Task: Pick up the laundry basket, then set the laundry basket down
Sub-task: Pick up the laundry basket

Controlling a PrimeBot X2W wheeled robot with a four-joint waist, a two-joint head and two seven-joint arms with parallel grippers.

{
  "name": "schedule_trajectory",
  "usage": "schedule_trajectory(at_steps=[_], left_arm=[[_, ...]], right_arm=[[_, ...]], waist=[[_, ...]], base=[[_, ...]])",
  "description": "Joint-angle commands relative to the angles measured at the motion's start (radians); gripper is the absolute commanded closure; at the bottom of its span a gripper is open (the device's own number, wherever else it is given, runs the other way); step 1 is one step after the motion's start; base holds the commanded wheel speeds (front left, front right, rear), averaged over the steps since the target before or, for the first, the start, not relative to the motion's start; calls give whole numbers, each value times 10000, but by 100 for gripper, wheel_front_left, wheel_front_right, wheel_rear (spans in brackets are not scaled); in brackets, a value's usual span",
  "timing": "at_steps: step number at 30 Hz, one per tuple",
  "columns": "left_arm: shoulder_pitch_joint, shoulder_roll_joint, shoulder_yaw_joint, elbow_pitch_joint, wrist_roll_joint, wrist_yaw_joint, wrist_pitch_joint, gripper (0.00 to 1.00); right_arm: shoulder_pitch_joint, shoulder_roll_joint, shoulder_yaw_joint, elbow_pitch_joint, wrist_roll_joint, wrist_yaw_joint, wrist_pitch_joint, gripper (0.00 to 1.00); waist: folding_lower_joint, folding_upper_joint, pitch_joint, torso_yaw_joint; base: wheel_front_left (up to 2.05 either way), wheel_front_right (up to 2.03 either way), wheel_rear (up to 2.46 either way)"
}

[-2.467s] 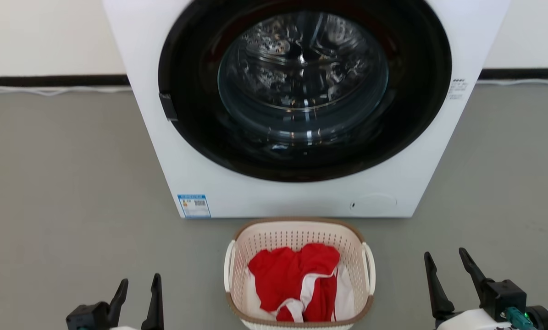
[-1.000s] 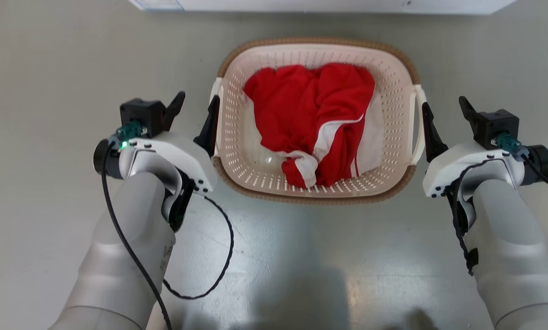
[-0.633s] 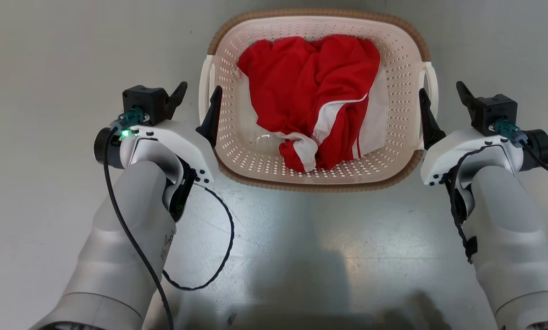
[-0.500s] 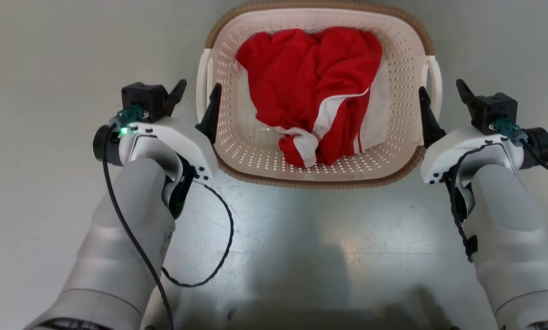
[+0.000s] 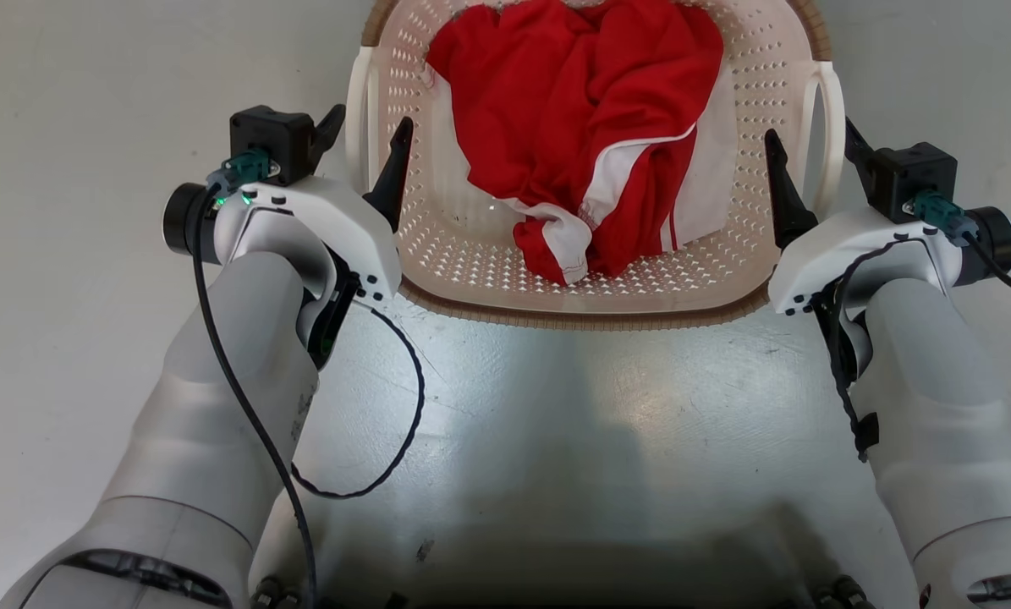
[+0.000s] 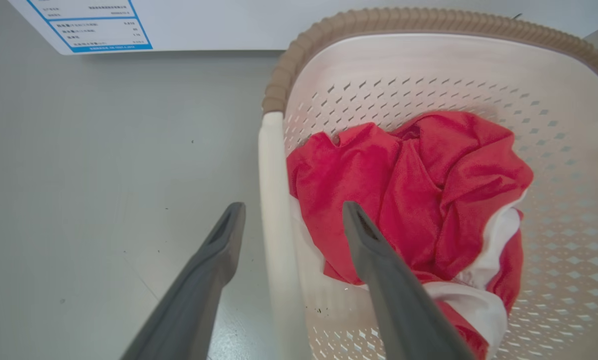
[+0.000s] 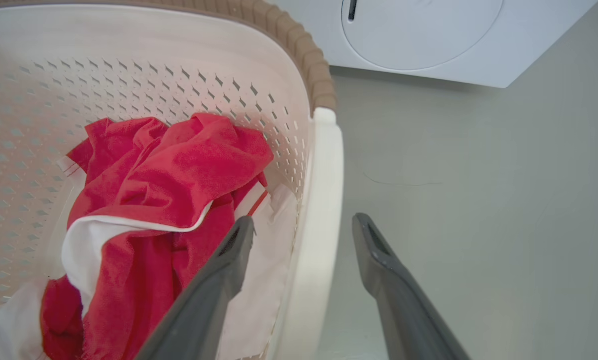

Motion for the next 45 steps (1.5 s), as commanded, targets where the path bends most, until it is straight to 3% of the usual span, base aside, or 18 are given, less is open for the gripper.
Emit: schedule_trajectory(at_steps=[1, 45], left_arm=[[-42, 300, 84, 9, -14, -59, -59, 0], [-758, 374, -902, 1133, -40, -59, -59, 0]], right_arm=[[130, 149, 276, -150, 135, 62, -117, 0], [-337, 149, 856, 651, 838, 62, -118, 0]], waist=[[-1, 0, 108, -10], [-1, 0, 189, -134]], base=[[0, 0, 0], [0, 0, 0]])
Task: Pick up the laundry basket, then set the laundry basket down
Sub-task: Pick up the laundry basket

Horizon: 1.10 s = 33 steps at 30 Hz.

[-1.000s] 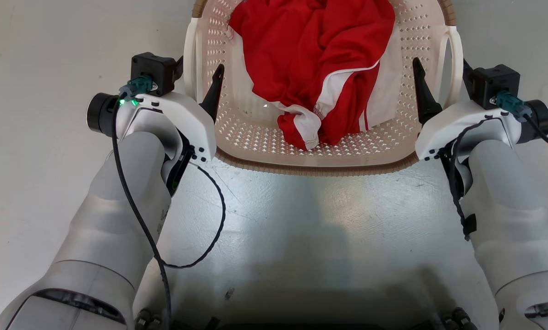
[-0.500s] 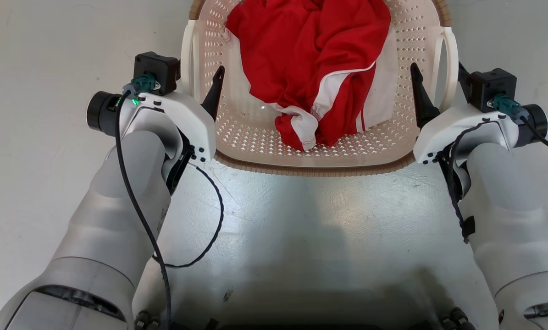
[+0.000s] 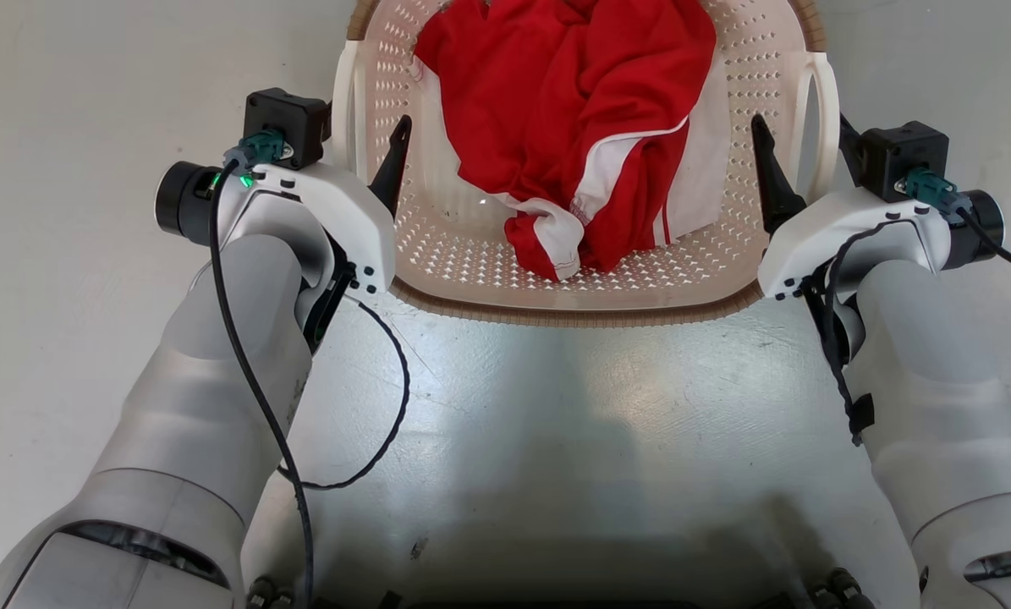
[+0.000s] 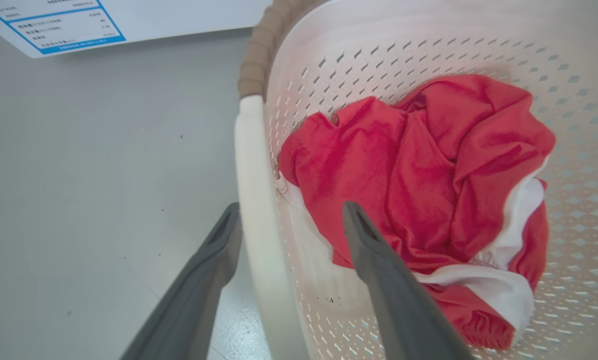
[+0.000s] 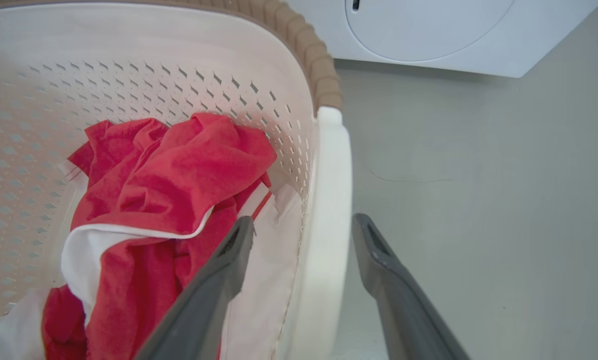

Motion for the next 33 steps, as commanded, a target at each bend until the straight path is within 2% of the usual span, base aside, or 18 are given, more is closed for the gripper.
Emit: schedule_trajectory(at_steps=[1, 13, 14, 15, 16, 26, 33], left_arm=[[100, 317, 103, -30, -62, -59, -51, 0], [68, 367, -11, 84, -71, -59, -51, 0], [74, 346, -96, 147, -56, -59, -51, 11], [74, 346, -96, 147, -56, -59, -51, 11], [89, 323, -207, 248, -48, -59, -51, 100], [-8, 328, -496, 402, -161, -59, -50, 100], [214, 294, -500, 606, -338, -59, -50, 100]], right_arm=[[278, 177, 202, -45, 56, 62, -108, 0], [301, 178, 249, -35, 236, 62, -109, 0], [320, 178, 332, 7, 349, 62, -109, 100], [320, 178, 332, 7, 349, 62, -109, 100], [345, 178, 494, 109, 448, 62, -109, 100], [355, 178, 646, 446, 439, 62, -109, 100], [424, 178, 874, 927, 527, 62, -109, 100]], waist=[[0, 0, 1, -7], [0, 0, 22, -86], [0, 0, 17, -75], [0, 0, 17, -75], [0, 0, 6, -71], [0, 0, -87, -70], [0, 0, -580, -52]], base=[[0, 0, 0], [0, 0, 0], [0, 0, 0], [0, 0, 0], [0, 0, 0], [0, 0, 0], [0, 0, 0]])
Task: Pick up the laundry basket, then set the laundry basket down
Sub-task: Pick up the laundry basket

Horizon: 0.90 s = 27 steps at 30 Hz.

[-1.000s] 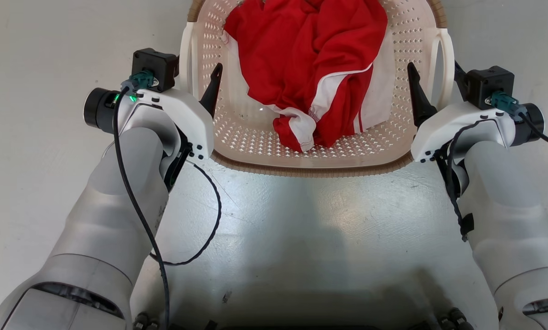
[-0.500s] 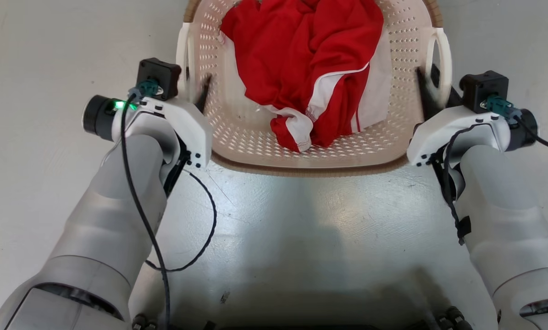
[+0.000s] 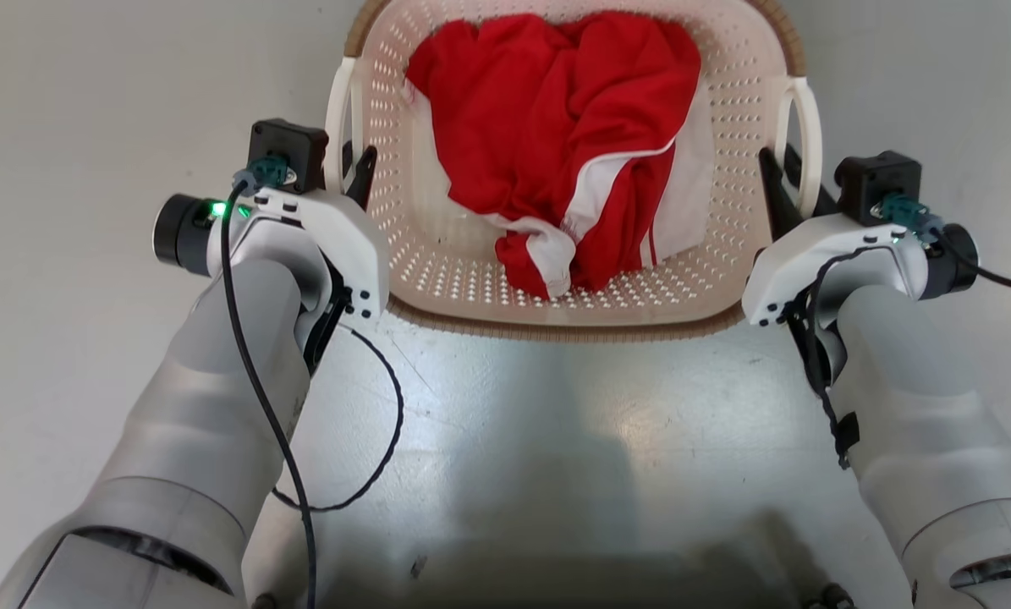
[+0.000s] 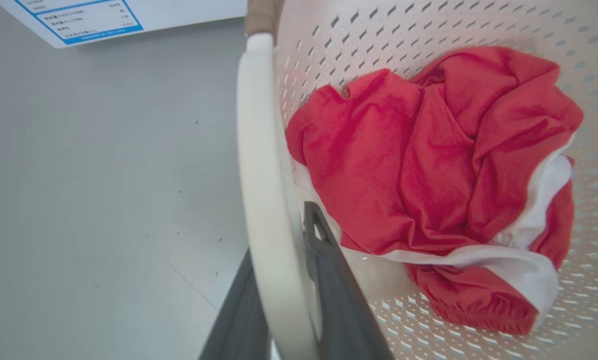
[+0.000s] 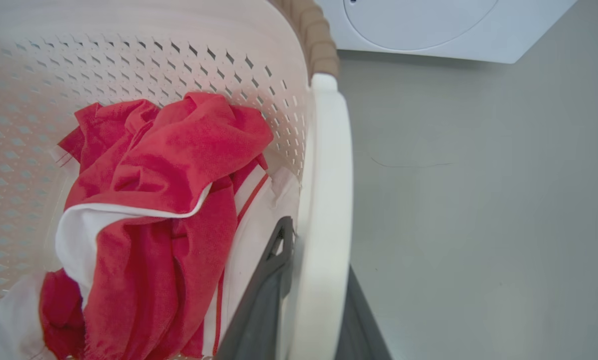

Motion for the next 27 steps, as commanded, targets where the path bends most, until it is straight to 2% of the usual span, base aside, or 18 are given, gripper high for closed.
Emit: schedule_trajectory(at_steps=[1, 11, 22, 27], left_arm=[[213, 319, 84, -144, 8, -102, -77, 100], [1222, 222, 1, 211, -340, -102, -77, 100], [3118, 208, -349, 569, -624, -102, 238, 100], [3791, 197, -413, 619, -744, -102, 448, 100]], right_arm=[[423, 87, 358, 89, -69, 75, -57, 100], [711, 87, 1588, 712, 698, 75, 149, 100], [2259, 87, 3770, 455, 2805, 75, 1325, 100], [2832, 87, 4358, 388, 3312, 75, 1716, 100]], waist=[[0, 0, -167, -6], [0, 0, -1644, -120], [0, 0, -4160, -423], [0, 0, -5072, -560]], base=[[0, 0, 0], [0, 0, 0], [0, 0, 0], [0, 0, 0]])
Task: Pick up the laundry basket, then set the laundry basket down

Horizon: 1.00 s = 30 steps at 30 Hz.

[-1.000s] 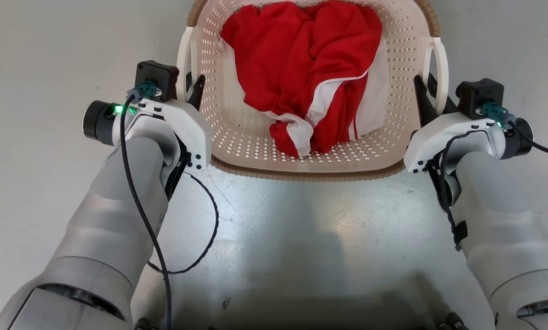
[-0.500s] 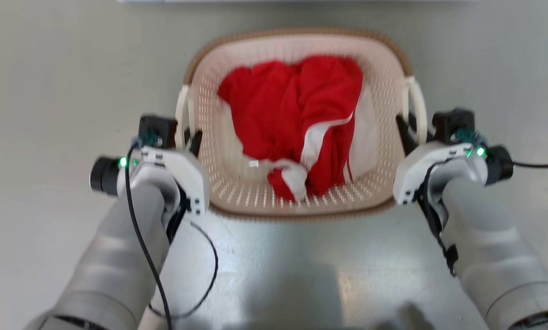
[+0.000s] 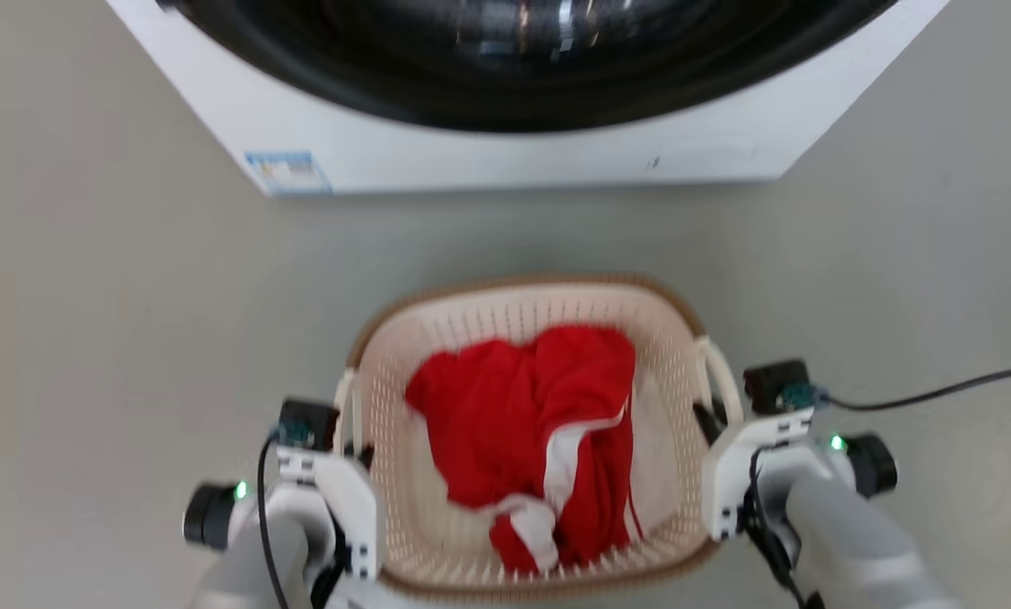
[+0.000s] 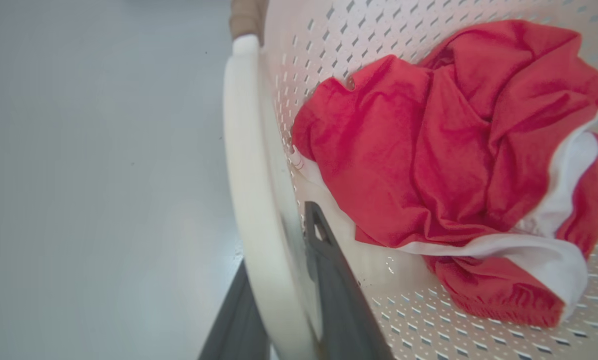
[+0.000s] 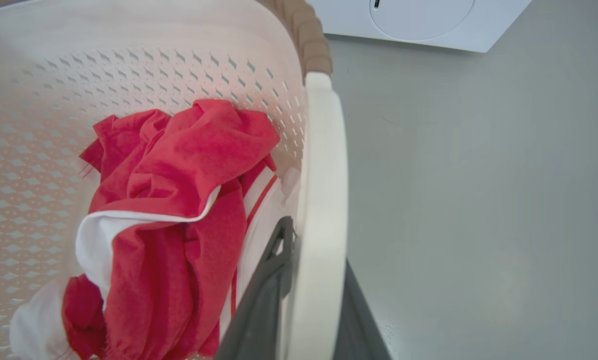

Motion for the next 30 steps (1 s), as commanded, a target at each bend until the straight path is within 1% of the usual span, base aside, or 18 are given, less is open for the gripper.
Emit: schedule_trajectory(at_steps=[1, 8, 13, 15, 20, 30], left_arm=[[208, 269, 86, -121, 10, -102, -83, 100], [1544, 164, 34, -92, -235, -42, 193, 100], [2422, 69, -255, -87, -253, -54, 362, 100], [3060, 29, -464, -85, -331, -56, 502, 100], [3557, 18, -753, -397, -601, -47, 740, 100], [3877, 16, -1276, -756, -1037, 212, 939, 100]], right_arm=[[439, 114, 421, -191, 45, 92, 133, 100], [1501, 114, 1308, -358, 806, 92, 635, 100], [2248, 114, 1836, -524, 1459, 92, 1042, 100], [2784, 114, 2277, -485, 1778, 92, 1365, 100], [3030, 114, 2594, -494, 2030, 92, 1559, 100], [3233, 114, 2968, -417, 2439, 92, 1601, 100]], waist=[[0, 0, -945, -227], [0, 0, -2481, -500], [0, 0, -3517, -604], [0, 0, -4301, -619], [0, 0, -4765, -605], [0, 0, -5150, -484]], base=[[0, 0, 0], [0, 0, 0], [0, 0, 0], [0, 0, 0], [0, 0, 0], [0, 0, 0]])
